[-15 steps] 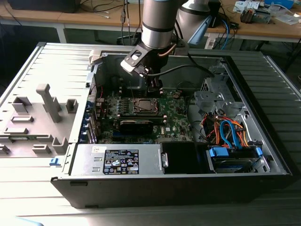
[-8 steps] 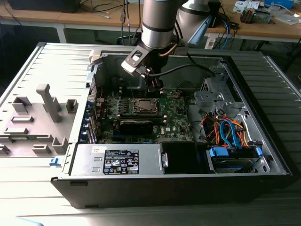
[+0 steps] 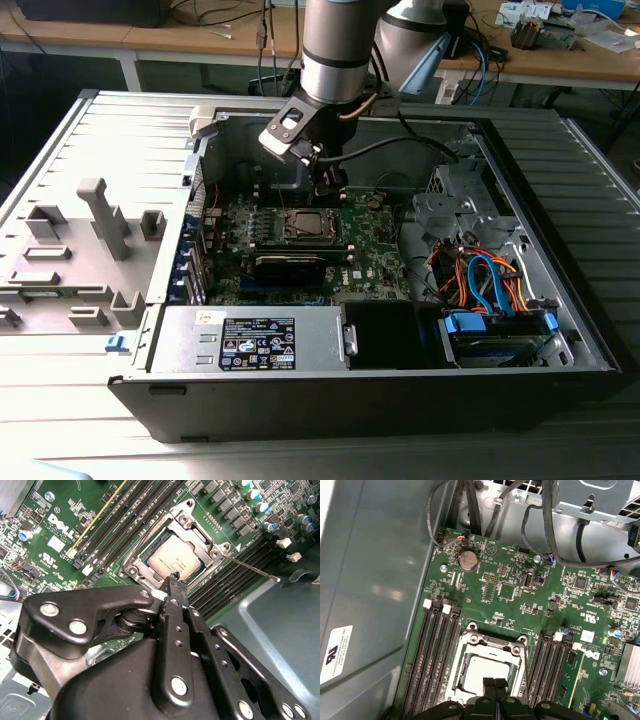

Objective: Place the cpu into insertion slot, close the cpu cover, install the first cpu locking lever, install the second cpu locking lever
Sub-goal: 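Install the first cpu locking lever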

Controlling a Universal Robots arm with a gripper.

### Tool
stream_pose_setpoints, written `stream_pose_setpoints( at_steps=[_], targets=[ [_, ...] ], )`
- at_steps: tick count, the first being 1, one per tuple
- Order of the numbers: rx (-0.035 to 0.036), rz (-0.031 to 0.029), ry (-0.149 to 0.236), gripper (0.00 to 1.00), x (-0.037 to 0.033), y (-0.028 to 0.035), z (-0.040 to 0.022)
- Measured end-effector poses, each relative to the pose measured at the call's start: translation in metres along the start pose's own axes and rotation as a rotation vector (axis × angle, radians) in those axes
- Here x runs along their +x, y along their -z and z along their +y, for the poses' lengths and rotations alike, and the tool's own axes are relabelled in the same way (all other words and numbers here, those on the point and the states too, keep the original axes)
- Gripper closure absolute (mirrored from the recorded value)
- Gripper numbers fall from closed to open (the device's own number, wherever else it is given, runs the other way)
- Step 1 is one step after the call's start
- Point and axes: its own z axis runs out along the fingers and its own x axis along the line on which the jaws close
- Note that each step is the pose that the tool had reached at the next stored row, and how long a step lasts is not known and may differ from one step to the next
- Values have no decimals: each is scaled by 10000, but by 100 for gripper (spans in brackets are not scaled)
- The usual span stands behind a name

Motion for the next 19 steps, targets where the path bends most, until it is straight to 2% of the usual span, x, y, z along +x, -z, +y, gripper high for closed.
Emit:
stream_pose_setpoints(
  at_steps=[19],
  targets=[
    [0,-4,144,89,0,0,0]
  ],
)
